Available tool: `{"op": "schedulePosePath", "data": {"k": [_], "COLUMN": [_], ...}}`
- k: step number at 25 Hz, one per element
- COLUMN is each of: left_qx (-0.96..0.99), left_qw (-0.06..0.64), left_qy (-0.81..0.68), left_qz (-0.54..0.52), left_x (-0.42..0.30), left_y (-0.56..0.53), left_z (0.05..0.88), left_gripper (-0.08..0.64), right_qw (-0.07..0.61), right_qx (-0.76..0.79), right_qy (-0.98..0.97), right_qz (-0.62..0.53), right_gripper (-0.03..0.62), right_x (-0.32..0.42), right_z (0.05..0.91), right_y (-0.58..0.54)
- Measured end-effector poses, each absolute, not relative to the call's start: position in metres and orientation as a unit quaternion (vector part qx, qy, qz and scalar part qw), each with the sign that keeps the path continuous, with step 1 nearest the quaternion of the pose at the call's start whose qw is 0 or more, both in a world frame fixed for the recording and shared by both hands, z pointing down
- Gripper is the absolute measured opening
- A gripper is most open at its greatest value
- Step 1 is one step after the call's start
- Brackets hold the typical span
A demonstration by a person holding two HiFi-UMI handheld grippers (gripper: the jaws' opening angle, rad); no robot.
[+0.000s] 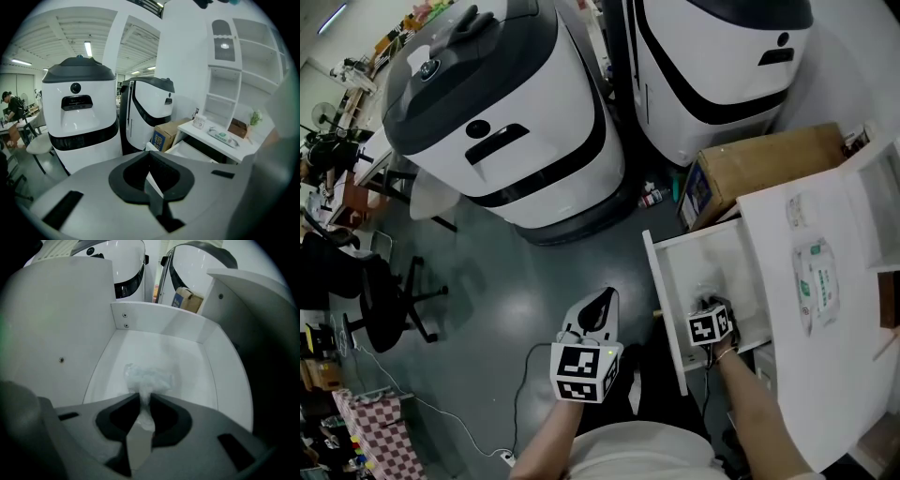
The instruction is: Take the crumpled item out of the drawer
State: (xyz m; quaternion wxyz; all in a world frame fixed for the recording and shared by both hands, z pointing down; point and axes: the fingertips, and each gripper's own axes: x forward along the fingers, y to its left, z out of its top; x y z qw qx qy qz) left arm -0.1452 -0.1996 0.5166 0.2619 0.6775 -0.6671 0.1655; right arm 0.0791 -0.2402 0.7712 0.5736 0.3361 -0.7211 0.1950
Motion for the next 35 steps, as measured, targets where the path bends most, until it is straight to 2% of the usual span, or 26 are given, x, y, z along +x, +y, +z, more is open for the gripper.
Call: {"op": "schedulePosePath", "data": {"k": [12,35], "left_qx": [0.7,0.76], "left_qw": [0.25,0.206], "left_qy": [-0.65,-0.599], "left_qz": [0.158,0.146], "left_x": [-0.133,-0.109], "left_y": [-0.196,-0.187], "left_z": [0.508,0.484], "left_gripper": [-0.009,-0.009], "right_qw": [0.51,0.325], "right_qx": [0.369,0.48], "right_qy": [-0.747,-0.791], "right_qz": [0.215,0.196], "right_gripper": [0.072,0.071], "right_x": [0.073,0.08], "right_z": [0.728,0.577], "right_y": [-0.232,-0.22]}}
